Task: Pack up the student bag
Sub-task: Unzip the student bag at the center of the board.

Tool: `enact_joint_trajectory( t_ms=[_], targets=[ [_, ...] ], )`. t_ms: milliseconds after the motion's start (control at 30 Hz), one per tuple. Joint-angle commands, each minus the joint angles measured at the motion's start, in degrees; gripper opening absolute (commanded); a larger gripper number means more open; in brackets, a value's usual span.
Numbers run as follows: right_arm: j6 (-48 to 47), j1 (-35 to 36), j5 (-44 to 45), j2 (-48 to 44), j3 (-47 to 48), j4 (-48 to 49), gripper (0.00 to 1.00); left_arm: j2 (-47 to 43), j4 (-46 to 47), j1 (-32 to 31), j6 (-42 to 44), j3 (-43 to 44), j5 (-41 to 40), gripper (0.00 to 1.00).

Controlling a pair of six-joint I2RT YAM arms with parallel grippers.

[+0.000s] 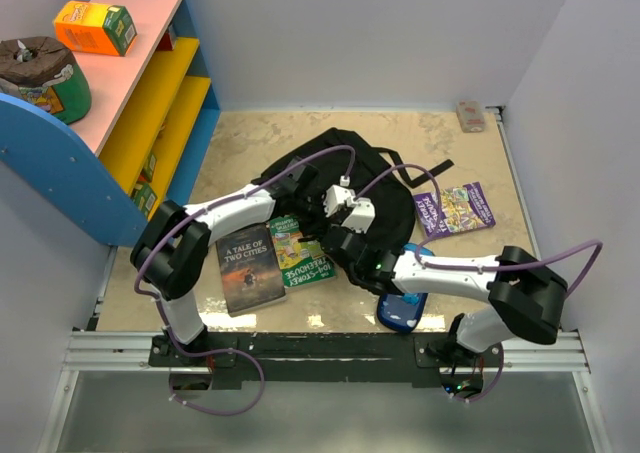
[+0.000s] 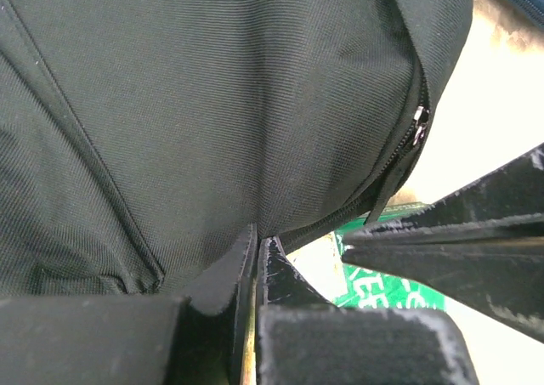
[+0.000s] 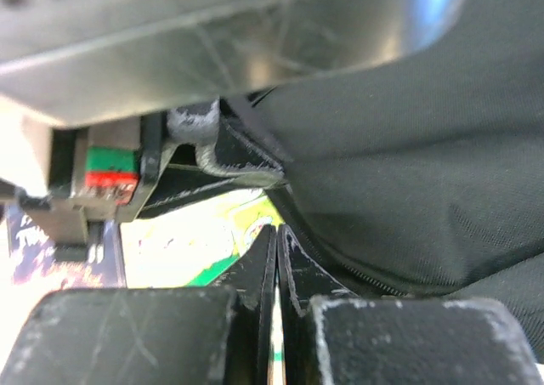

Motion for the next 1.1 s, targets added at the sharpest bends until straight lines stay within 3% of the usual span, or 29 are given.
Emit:
enact_joint_trajectory(
  t_ms=[0,233,900,1067],
  targets=[
    [1.5,0.0,-2.1,-1.5,-3.4,-1.6,0.00,-1.8,3.5,0.3,-2.1,1.5,5.2,0.00],
    [-0.8,1.0,-3.2,-7.7,-7.6,3.2,0.00,-1.7,3.6,0.3,-1.8,1.4,5.1,0.00],
    [-7.2,0.9,-5.3,-5.5,-2.0,6.0,0.00,-1.8,4.1,0.3,-1.7,0.5,5.7,0.00],
    [-7.6,0.6,-3.3,-1.5,-0.6,4.6,0.00,-2.0,4.1,0.3,-1.8,0.5,5.8,0.00]
  ],
)
